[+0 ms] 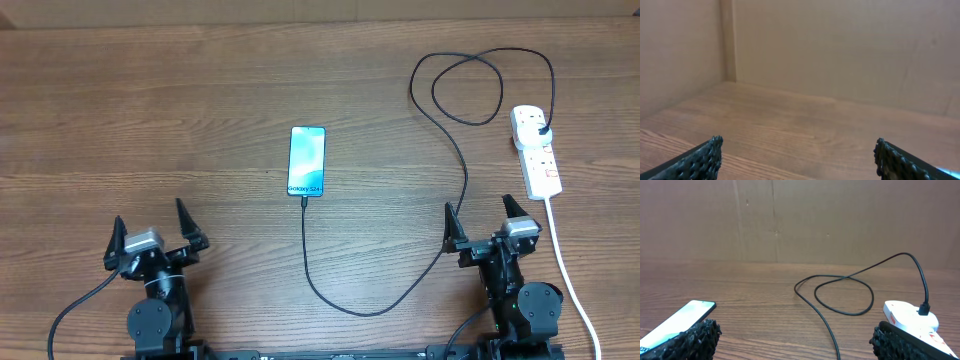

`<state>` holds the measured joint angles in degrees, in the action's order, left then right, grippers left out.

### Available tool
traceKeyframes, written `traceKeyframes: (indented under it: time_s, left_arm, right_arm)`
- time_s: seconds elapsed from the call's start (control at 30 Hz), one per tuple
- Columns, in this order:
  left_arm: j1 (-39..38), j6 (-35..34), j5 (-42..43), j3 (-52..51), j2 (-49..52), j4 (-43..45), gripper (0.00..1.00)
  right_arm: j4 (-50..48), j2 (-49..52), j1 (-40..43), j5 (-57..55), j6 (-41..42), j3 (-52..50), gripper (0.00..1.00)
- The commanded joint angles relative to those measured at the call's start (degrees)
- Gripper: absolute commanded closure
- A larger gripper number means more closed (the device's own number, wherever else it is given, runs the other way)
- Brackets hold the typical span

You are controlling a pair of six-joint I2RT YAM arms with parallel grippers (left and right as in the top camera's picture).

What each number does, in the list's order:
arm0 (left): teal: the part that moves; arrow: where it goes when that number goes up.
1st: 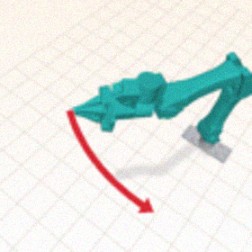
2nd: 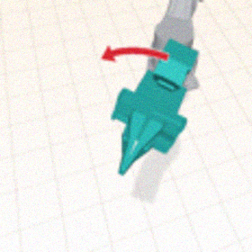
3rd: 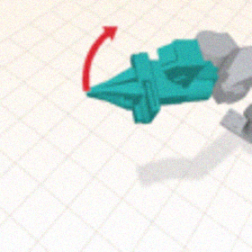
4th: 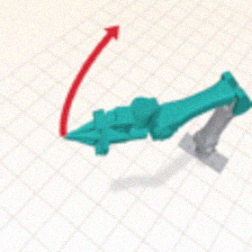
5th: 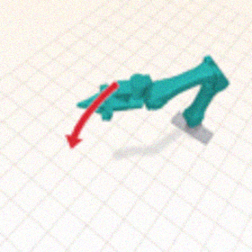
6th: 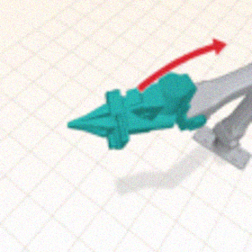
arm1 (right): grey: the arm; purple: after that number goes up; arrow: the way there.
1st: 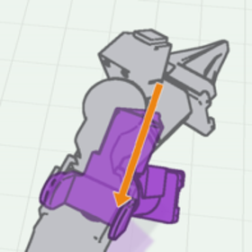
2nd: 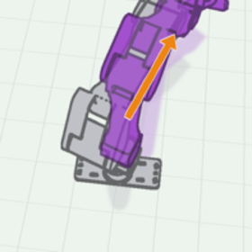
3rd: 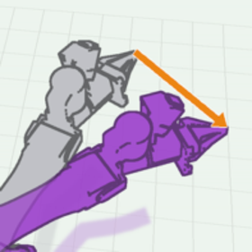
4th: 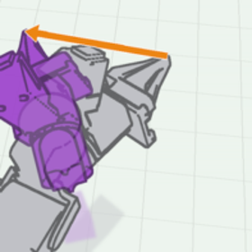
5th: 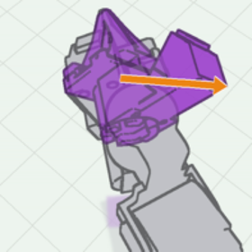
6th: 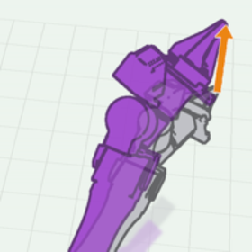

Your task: Plug charger to phone and switch on socket

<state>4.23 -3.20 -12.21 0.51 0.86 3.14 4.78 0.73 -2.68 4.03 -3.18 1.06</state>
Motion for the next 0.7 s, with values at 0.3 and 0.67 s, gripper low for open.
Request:
traceKeyframes:
  time_s: [0.3, 0.67]
  left_arm:
    - [0.3, 3.9, 7.0, -0.2, -0.7, -7.0, 0.00]
    - [0.3, 4.5, 9.3, -0.2, -0.7, -7.4, 0.00]
  right_arm:
    - [-0.1, -0.6, -0.3, -0.5, 0.3, -0.6, 0.00]
    - [-0.1, -0.6, -0.3, -0.5, 0.3, -0.6, 0.00]
